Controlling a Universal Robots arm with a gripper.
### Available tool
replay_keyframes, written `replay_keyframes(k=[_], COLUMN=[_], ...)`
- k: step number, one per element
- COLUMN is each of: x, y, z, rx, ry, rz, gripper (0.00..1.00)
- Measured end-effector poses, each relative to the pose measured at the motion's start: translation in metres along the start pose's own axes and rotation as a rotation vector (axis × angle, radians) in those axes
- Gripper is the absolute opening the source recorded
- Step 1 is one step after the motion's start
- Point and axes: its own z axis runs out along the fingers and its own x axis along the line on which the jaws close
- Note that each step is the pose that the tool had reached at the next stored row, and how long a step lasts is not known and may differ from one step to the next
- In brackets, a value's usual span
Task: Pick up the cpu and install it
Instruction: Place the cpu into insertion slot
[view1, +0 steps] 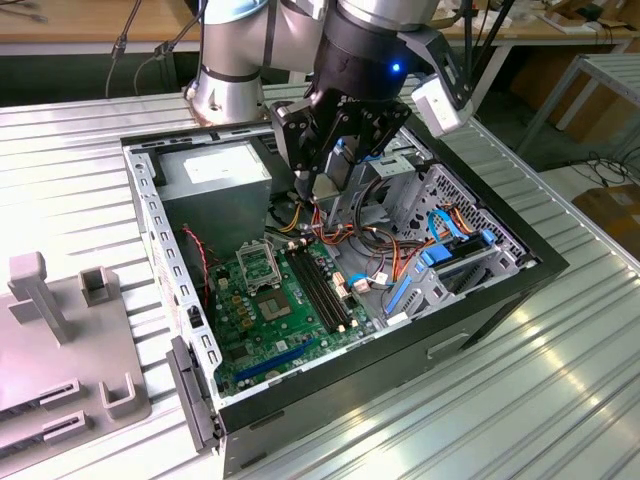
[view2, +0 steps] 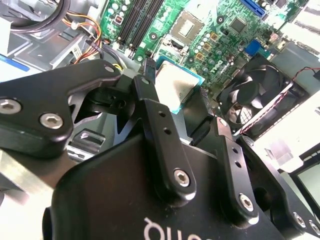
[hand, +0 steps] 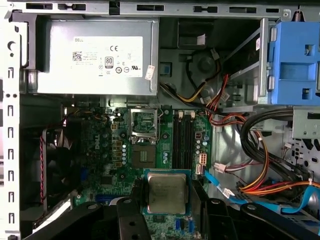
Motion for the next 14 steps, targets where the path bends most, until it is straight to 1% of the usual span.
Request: replay_keyframes(k=[3,5,11,14], x=[0.0,-0.0001,-0.0002,-0.0001], y=[-0.001,-0.0011,-0.0011,-0.0011], z=[0.0019,0.0034,0.0056,0.0061], rx=[0.0001,-0.0002,-0.0011,-0.0013], ry=[0.0,-0.0001,-0.0002,-0.0002], rz=[0.001,0.008,0.034,0.037], gripper=[0.47,0.47,0.47,0.47])
